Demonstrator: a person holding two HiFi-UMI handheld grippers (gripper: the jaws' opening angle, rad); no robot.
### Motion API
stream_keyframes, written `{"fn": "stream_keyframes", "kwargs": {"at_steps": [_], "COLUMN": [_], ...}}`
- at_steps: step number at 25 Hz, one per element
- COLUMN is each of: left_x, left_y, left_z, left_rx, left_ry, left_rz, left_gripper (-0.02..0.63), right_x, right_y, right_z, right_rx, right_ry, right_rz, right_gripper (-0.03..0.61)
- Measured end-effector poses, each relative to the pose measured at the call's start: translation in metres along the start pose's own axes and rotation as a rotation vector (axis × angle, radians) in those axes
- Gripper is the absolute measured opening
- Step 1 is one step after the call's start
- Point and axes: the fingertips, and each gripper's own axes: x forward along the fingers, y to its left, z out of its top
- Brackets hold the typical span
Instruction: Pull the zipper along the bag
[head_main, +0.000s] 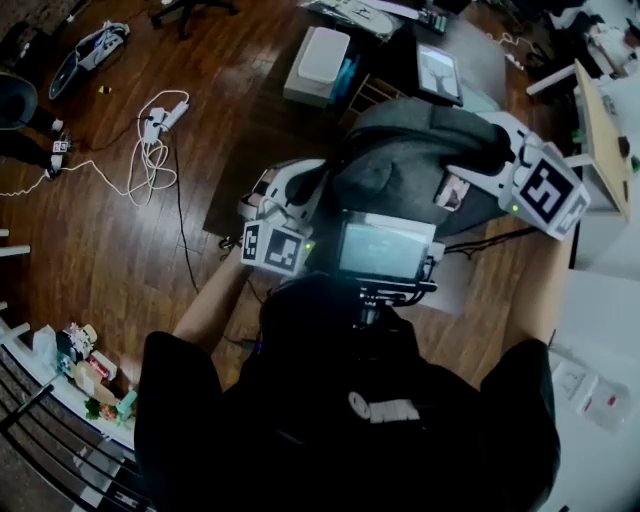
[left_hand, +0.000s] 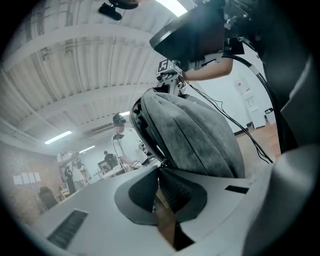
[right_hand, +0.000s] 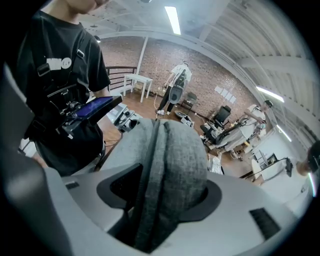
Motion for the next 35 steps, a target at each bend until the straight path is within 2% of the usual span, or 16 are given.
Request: {"fn": "stream_keyframes", "kwargs": {"at_steps": [4,6,10,12,16,18,21,23,25,29,31,33,35], "left_x": [0.005,0.006,0.009,0.012,0.014,0.013,0.015,0.02,0.03,0.043,0.051,0.059,0.067], "left_y": [0.021,0.033,0.047,0.048,0.055,0.054,0.044,0.038,0.039,0.048,0.049,0.048,0.047], "left_z": [0.041,0.065,0.104,0.112,0.109,0.114,0.128,0.139,0.153,0.174,0.185,0.195,0.197], "left_rx": [-0.079,-0.09,0.019,0.057,0.082,0.105,0.102,0.1,0.119,0.207,0.282,0.372,0.406], "left_ry": [-0.061,-0.085,-0.085,-0.083,-0.055,-0.064,-0.067,-0.052,-0.042,-0.023,-0.001,0.032,0.074], "left_rz": [0.008,0.018,0.01,0.004,-0.006,0.003,0.026,0.041,0.052,0.041,0.029,0.021,0.017], "left_gripper": [0.008,0.007,0.008,0.008,0.008,0.008,0.008,0.008,0.008,0.008,0.009,0.009,0.009], "right_x": [-0.001,-0.001,-0.002,-0.011,-0.056,-0.083,-0.095,-0.096,-0.096,-0.087,-0.085,-0.081,-0.076], "right_y": [-0.001,0.001,0.001,-0.005,-0.014,-0.005,0.023,0.032,0.031,0.026,0.018,0.014,0.011], "right_z": [-0.001,0.001,0.003,0.008,0.017,-0.014,-0.092,-0.109,-0.104,-0.085,-0.085,-0.084,-0.083], "right_rx": [-0.032,-0.048,-0.05,-0.022,0.117,0.245,0.457,0.54,0.554,0.524,0.51,0.514,0.52], "right_ry": [0.004,0.005,-0.015,-0.088,-0.36,-0.44,-0.496,-0.631,-0.688,-0.595,-0.537,-0.526,-0.516], "right_rz": [-0.028,-0.046,-0.087,-0.133,-0.222,-0.289,-0.358,-0.387,-0.41,-0.452,-0.489,-0.506,-0.524], "right_gripper": [0.264,0.268,0.287,0.347,0.365,0.367,0.388,0.393,0.353,0.341,0.341,0.341,0.339]}}
